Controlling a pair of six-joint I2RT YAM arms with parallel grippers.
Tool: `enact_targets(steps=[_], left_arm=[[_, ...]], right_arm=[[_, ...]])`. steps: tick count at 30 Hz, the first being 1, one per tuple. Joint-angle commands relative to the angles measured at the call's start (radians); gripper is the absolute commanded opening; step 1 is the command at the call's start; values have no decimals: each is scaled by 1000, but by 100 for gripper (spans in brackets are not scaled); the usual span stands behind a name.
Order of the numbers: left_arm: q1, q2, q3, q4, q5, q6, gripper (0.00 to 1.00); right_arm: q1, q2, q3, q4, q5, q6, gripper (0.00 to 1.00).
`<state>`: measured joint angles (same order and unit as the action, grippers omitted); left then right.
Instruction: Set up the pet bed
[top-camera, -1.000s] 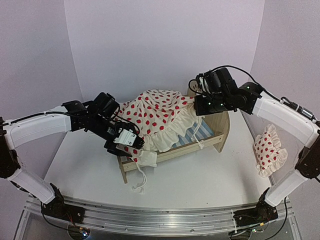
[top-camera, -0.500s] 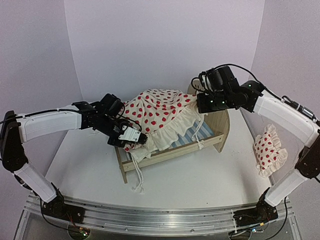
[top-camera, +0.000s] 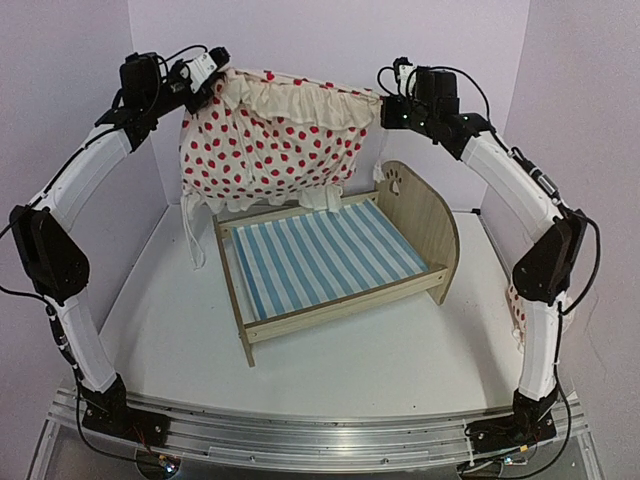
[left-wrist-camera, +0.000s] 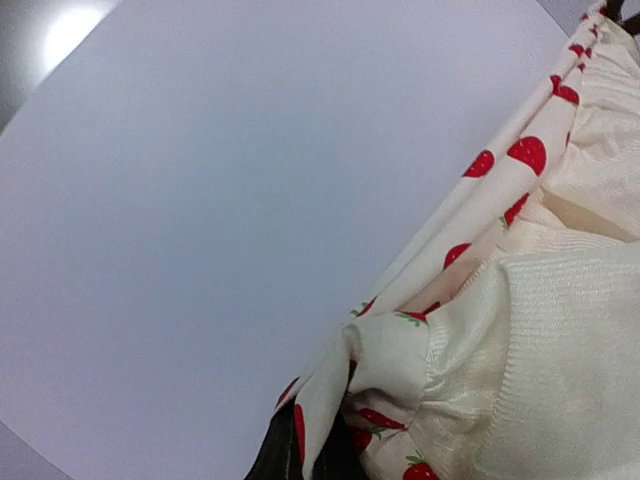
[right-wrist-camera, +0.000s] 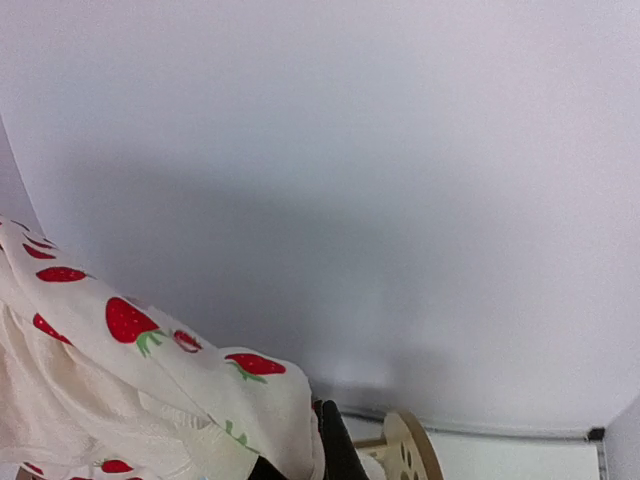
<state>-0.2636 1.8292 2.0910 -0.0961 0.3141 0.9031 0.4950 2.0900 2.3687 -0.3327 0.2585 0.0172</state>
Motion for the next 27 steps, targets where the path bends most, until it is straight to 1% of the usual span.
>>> enact_targets(steps=[1,4,7,8,9,11,13,14,16,18,21,22,27], left_arm=[[32,46,120,206,35,-77,0],[33,86,194,270,33,-87,0],[36,99,194,340,68,-128,0],[37,99,184,329,88,-149,0],[37,95,161,320,109,-166,0],[34,64,73,320,153,-174,0],[30,12,-79,326,182,-158,0],[28,-9,-132,313,194,-153,0],[28,-57,-225,250,235,-151,0],[23,-117,-322,172,286,-149,0],[-3,-203,-401,-33,358,-122,0],[-12,-229,-417,-120,384,-121,0],[-57,-264,-436,-404,499,-192,0]], right_arm=[[-44,30,87,330,-108,-32,0],[-48,94,162,480,-145,-72,0],[-54,131,157,623,-133,-126,0],[-62,144,170,627,-127,-134,0],[-72,155,173,630,-126,-139,0],[-94,160,120,636,-158,-145,0],[-102,144,25,614,-177,-175,0],[-103,123,-26,581,-175,-196,0],[-103,57,-165,507,-153,-225,0],[-103,-52,-364,505,-119,-223,0],[-103,-201,-551,494,-101,-205,0],[-103,-243,-590,473,-103,-201,0],[-103,-412,-726,224,-67,-152,0]])
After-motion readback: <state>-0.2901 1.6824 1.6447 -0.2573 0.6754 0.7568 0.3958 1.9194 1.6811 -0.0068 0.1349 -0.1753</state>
